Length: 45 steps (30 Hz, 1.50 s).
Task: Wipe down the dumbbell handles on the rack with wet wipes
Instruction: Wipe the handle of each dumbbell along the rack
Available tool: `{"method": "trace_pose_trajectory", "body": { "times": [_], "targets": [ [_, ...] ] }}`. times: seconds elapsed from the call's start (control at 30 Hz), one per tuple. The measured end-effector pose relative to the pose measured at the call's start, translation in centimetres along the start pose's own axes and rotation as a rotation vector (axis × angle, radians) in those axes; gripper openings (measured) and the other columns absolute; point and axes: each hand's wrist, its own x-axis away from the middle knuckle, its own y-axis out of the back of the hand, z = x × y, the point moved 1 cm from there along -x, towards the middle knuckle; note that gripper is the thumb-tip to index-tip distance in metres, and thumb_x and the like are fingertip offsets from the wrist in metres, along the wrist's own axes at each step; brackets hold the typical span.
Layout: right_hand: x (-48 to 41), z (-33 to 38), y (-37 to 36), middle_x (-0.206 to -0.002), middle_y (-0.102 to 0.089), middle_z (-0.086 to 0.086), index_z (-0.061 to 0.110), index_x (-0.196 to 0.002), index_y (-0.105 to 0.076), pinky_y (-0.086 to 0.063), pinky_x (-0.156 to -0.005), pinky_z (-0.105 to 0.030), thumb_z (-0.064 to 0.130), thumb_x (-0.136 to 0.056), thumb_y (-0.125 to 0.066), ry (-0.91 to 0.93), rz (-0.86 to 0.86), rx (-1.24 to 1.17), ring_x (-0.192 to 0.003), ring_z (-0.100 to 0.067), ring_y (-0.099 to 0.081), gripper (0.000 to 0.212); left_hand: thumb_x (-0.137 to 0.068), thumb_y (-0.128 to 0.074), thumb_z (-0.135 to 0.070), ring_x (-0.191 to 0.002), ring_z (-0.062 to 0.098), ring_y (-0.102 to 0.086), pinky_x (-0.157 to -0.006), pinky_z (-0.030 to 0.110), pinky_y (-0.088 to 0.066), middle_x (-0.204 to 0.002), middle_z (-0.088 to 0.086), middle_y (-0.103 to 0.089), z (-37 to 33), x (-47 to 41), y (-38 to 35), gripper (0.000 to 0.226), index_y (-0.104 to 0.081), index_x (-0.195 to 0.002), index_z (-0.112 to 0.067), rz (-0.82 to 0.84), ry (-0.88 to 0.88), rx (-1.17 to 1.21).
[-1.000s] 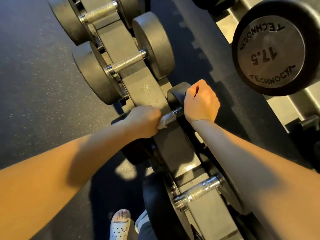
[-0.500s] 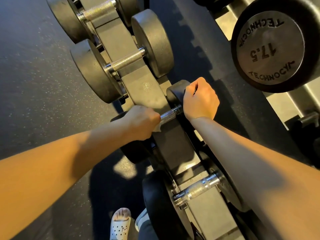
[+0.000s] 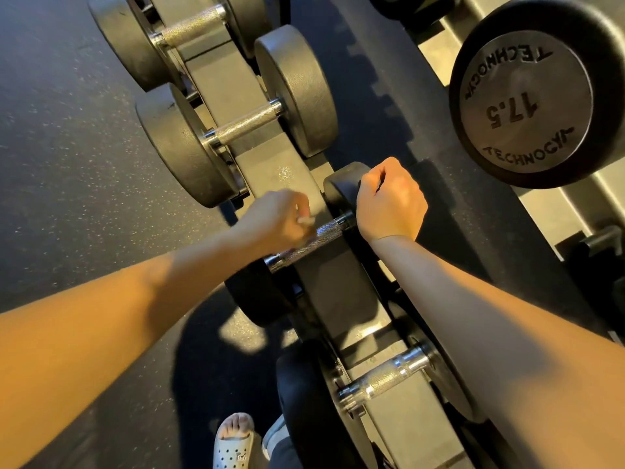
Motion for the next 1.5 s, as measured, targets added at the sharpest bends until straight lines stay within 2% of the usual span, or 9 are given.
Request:
{"method": "trace_pose_trajectory", "body": {
  "times": [0.13,0.2,0.4,0.6,0.7,0.93,1.1,1.33,1.5],
  "targets": [
    [-0.2,0.0,-0.1,-0.079,-0.051,0.011,0.020,-0.092,-0.062,-0.050,-0.065,-0.027,0.030,-0.101,-0.048,-0.020,0.008,0.015,-0.063,-0.009,-0.047,0.020,-0.090,-0.074,-0.008,-0.086,0.003,-0.070,-0.080,0.017,-0.057,-0.092,-0.004,-0.073,-1.5,-1.6,-0.7,0.011,-0.078,-0.100,-0.012,-0.019,0.140,0.738],
    [-0.2,0.0,-0.1,-0.081,-0.052,0.012,0.023,-0.092,-0.058,-0.048,-0.066,-0.025,0.032,-0.102,-0.046,-0.034,0.029,0.020,-0.060,-0.008,-0.045,0.018,-0.089,-0.070,-0.002,-0.094,0.010,-0.070,-0.091,0.030,-0.059,-0.096,-0.003,-0.076,-1.8,-1.8,-1.8,0.021,-0.081,-0.099,-0.017,0.013,0.083,0.626],
    [-0.3,0.2,0.1,-0.081,-0.054,0.010,0.026,-0.090,-0.055,-0.051,-0.067,-0.027,0.032,-0.103,-0.046,-0.071,0.045,0.025,-0.062,-0.010,-0.049,0.016,-0.092,-0.064,-0.004,-0.091,0.022,-0.068,-0.076,0.032,-0.057,-0.092,0.003,-0.070,0.2,-2.5,-0.3,0.018,-0.075,-0.105,-0.009,0.287,0.116,0.151],
    [-0.2,0.3,0.1,-0.084,-0.056,0.010,0.022,-0.096,-0.061,-0.053,-0.071,-0.029,0.032,-0.103,-0.046,-0.089,0.056,0.005,-0.069,-0.011,-0.053,0.019,-0.091,-0.067,-0.002,-0.101,0.022,-0.070,-0.083,0.028,-0.057,-0.104,0.013,-0.073,-0.1,-3.7,-0.5,0.015,-0.078,-0.099,-0.010,0.111,0.263,0.767],
    [-0.2,0.4,0.3,-0.081,-0.057,0.008,0.020,-0.094,-0.061,-0.057,-0.070,-0.034,0.031,-0.103,-0.046,-0.069,0.056,0.022,-0.072,-0.013,-0.058,0.020,-0.089,-0.063,0.002,-0.081,0.014,-0.068,-0.070,0.021,-0.056,-0.087,0.012,-0.075,-1.3,-3.4,-1.6,0.021,-0.081,-0.093,-0.009,0.150,0.165,0.661],
    [-0.3,0.5,0.4,-0.079,-0.053,0.009,0.024,-0.090,-0.054,-0.057,-0.070,-0.035,0.030,-0.103,-0.046,-0.070,0.062,0.044,-0.067,-0.012,-0.052,0.017,-0.091,-0.060,0.001,-0.088,0.020,-0.066,-0.076,0.028,-0.054,-0.092,0.001,-0.071,1.3,-3.4,0.2,0.022,-0.077,-0.104,-0.006,0.464,0.078,0.089],
    [-0.1,0.6,0.2,-0.081,-0.053,0.010,0.021,-0.092,-0.058,-0.058,-0.072,-0.038,0.031,-0.103,-0.045,-0.082,0.057,0.028,-0.070,-0.013,-0.053,0.019,-0.091,-0.064,-0.003,-0.082,0.016,-0.062,-0.074,0.028,-0.050,-0.080,-0.004,-0.067,0.4,-3.6,-0.1,0.020,-0.079,-0.102,-0.010,0.251,0.045,0.189],
    [-0.1,0.7,0.5,-0.079,-0.056,0.006,0.024,-0.088,-0.051,-0.056,-0.071,-0.036,0.031,-0.103,-0.044,-0.069,0.082,0.054,-0.068,-0.013,-0.054,0.018,-0.097,-0.060,-0.012,-0.079,0.016,-0.060,-0.061,0.018,-0.048,-0.085,0.000,-0.063,1.0,-2.5,0.8,0.014,-0.072,-0.103,-0.006,0.433,0.017,-0.096],
    [-0.1,0.8,0.7,-0.079,-0.058,0.005,0.024,-0.088,-0.052,-0.057,-0.071,-0.037,0.030,-0.103,-0.045,-0.078,0.082,0.040,-0.068,-0.013,-0.056,0.018,-0.100,-0.056,-0.017,-0.067,0.010,-0.053,-0.057,0.018,-0.040,-0.075,-0.003,-0.053,1.5,-1.3,0.9,0.018,-0.059,-0.083,-0.016,0.530,0.086,-0.254]
  ]
}}
